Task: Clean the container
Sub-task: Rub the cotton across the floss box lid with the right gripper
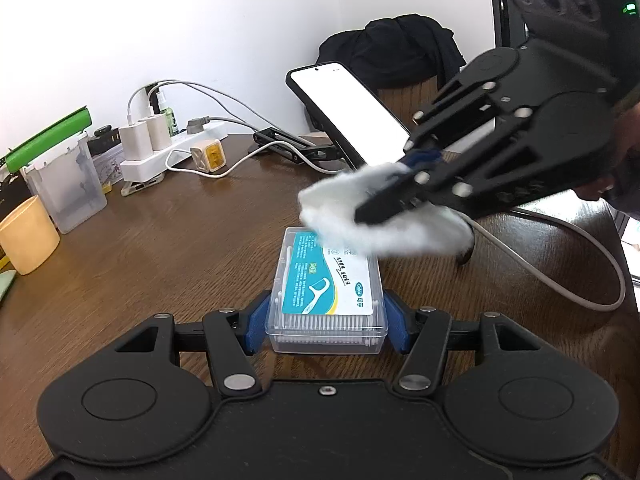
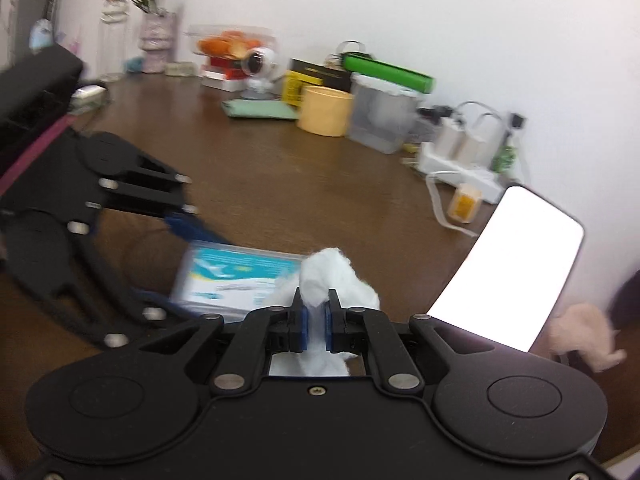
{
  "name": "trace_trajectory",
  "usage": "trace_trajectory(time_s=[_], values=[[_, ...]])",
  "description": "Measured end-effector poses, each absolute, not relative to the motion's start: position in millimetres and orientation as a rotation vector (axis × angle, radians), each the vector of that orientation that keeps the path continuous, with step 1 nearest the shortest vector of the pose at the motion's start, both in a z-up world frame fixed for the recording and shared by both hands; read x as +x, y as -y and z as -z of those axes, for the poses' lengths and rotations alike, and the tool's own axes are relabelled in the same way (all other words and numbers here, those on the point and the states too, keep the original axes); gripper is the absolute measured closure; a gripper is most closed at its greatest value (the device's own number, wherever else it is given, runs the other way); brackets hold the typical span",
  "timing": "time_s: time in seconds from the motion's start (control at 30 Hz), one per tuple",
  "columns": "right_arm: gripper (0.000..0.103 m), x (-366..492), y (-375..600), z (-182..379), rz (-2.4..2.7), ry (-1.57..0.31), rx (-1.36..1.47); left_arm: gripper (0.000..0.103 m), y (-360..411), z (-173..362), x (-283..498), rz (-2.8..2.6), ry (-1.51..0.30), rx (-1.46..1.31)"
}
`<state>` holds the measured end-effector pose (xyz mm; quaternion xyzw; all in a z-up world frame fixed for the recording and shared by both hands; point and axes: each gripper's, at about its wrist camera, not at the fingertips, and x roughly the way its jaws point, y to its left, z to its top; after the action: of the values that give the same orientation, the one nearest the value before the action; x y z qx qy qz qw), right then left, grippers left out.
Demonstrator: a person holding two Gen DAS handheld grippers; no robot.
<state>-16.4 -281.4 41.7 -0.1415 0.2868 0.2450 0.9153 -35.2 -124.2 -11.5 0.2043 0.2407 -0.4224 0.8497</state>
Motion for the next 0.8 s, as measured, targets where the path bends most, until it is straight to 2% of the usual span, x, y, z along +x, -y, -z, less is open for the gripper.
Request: trace_trajectory(time_s=[0.23, 0.43, 0.8], values=[[0.095, -15.8, 250.2, -40.6, -0.613, -0.558, -0.263, 0.046, 124.3, 12.1, -34.0, 0.890, -0.508, 0.430], [0.095, -1.8, 247.0, -36.1, -0.515, -0.515, -0.291, 0.046, 124.3, 12.1, -34.7, 0.890, -0.507, 0.432], [0.095, -15.4, 268.4, -38.4, -0.560, -0.584, -0.241, 0.046, 124.8, 12.3, -35.1, 0.902, -0.508, 0.432]])
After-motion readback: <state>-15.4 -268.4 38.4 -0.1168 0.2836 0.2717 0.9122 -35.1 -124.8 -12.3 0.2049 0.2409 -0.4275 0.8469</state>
